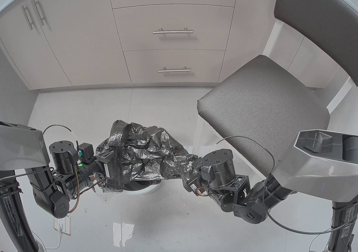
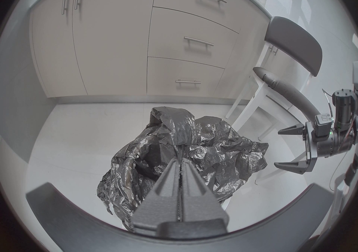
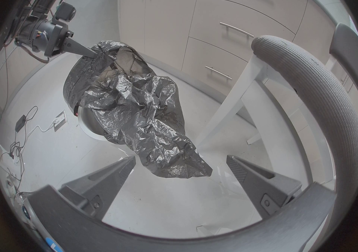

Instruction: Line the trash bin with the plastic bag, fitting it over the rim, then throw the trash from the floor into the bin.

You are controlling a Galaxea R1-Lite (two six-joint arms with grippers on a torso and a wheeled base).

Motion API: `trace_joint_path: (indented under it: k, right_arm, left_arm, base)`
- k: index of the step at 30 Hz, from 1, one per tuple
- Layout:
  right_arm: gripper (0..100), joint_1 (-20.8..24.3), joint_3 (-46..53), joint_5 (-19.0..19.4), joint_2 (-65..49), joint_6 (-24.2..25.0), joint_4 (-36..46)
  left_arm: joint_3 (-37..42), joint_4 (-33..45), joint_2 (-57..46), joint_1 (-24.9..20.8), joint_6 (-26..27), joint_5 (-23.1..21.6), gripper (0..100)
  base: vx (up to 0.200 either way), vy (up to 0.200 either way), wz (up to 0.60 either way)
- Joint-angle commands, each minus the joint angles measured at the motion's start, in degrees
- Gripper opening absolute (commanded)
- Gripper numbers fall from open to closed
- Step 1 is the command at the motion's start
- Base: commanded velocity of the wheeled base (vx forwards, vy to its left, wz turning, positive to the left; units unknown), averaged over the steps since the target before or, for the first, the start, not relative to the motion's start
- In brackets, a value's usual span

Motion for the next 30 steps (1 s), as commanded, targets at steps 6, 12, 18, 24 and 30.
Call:
trace_joint_path:
  k: [6,12,18,24,30]
  right_arm:
    - [100,1.38,-1.14,-0.10,5.21,-0.26,-3.34]
    - [100,1.38,-4.75,-0.10,8.28,-0.43,-3.25]
    - [100,1.20,-8.00,-0.01,10.39,-0.61,-2.90]
    - [100,0.85,-11.25,1.48,12.85,-1.05,-2.64]
    - [100,0.41,-13.45,2.27,14.79,-2.19,-2.55]
  left_arm:
    - [-0.12,-0.06,-0.15,-0.01,-0.02,0.07,0]
    - [-0.30,-0.06,-0.15,-0.10,-0.11,0.07,0]
    - [-0.65,0.03,-0.33,-0.28,-0.20,0.07,0]
    - [-0.56,-0.06,-0.24,-0.36,-0.20,0.16,0]
    - [-0.74,0.03,-0.15,-0.54,-0.20,0.16,0]
  base:
    - [0.000,0.000,0.00]
    - [0.000,0.000,0.00]
    - [0.000,0.000,0.00]
    - [0.000,0.000,0.00]
    - [0.000,0.000,0.00]
